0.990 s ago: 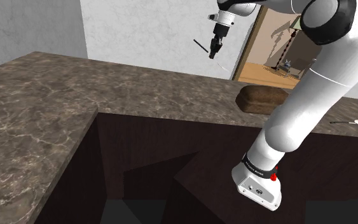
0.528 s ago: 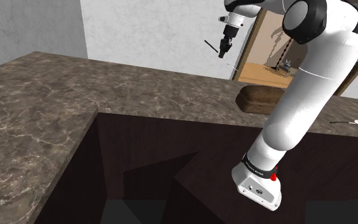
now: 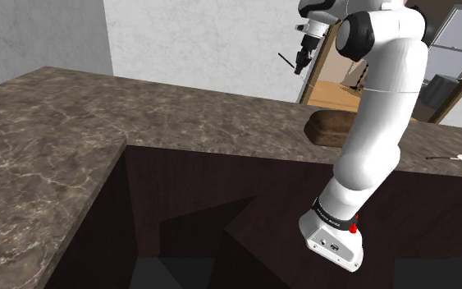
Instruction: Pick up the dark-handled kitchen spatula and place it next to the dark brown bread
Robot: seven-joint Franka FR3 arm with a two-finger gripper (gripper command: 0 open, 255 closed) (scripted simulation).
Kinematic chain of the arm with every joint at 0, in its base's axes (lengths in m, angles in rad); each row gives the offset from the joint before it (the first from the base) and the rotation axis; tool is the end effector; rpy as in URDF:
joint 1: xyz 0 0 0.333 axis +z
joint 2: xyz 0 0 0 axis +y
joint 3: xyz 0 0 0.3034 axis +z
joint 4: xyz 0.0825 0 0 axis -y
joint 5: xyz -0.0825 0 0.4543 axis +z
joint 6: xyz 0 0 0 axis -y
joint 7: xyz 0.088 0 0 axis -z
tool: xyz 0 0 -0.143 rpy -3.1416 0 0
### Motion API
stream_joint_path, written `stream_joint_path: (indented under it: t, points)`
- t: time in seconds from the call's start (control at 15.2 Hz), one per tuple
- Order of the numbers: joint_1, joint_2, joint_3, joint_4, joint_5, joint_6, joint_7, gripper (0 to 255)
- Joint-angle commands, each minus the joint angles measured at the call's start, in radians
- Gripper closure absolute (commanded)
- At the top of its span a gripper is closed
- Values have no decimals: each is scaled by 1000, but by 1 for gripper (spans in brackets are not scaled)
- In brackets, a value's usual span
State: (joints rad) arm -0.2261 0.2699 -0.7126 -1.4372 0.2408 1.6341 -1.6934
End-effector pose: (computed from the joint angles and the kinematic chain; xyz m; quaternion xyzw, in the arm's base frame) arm 0.4690 -0.5088 0.5138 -0.9289 -0.3688 -0.0304 0.0123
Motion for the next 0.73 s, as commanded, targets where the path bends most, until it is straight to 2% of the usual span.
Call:
stream_joint_path:
  t: [0.0,0.07,0.66]
  points:
    - [-67,76,-7,93,50,-38,-59,255]
    - [-108,119,-8,148,77,-61,-86,255]
    - [-77,99,-3,-2,66,70,-95,255]
